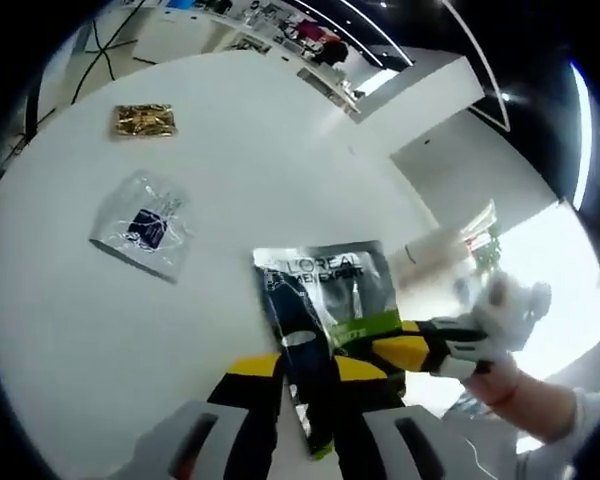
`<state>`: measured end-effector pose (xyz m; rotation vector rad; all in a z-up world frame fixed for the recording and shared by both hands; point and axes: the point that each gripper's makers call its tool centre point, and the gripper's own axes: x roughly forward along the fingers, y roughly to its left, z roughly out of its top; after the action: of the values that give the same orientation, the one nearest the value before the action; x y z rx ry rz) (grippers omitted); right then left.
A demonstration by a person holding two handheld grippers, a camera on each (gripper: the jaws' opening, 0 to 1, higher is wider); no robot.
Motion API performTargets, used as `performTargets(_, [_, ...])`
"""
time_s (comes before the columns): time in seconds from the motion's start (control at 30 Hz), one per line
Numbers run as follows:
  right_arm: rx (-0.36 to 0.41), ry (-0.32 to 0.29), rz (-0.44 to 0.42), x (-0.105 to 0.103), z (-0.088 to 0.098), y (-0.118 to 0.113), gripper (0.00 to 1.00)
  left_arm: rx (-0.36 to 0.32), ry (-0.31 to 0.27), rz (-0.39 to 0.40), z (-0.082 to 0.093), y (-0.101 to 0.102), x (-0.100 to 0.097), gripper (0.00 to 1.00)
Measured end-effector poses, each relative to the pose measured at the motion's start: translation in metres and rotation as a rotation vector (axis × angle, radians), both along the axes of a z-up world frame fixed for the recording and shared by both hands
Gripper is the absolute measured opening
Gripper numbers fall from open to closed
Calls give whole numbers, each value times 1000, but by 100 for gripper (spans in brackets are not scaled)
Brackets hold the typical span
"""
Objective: Arrange the skincare products in the storage area until every visible bottle or jar stands upright without overlapping.
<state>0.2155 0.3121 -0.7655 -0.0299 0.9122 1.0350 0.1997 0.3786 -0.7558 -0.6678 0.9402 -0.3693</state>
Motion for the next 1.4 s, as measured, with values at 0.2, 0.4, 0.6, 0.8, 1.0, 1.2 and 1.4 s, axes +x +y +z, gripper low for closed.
performTargets(0.2, [-6, -11, 32, -7, 2, 7, 2, -27, 31, -44, -7, -8, -3, 9])
performTargets(0.4, [-4, 1, 32, -12, 4, 8, 2, 20, 60, -65, -6, -5, -5, 5])
performTargets(0.6, [53, -3, 4, -11, 26, 13, 2, 91, 32, -75, 13, 2, -1, 3])
performTargets(0.8, [123, -47, -54, -7, 60, 12, 2, 250, -65, -102, 49, 3, 8, 3])
performTargets(1.0, [141, -72, -109, -7, 77, -4, 2, 289, -123, -70, 66, -12, 13, 3])
performTargets(1.2, [155, -112, -189, 2, 89, -26, 2, 254, -161, 4, 79, -31, 25, 3])
performTargets(1.4, [114, -203, -286, 4, 92, -50, 3, 253, -229, 32, 86, -54, 28, 3])
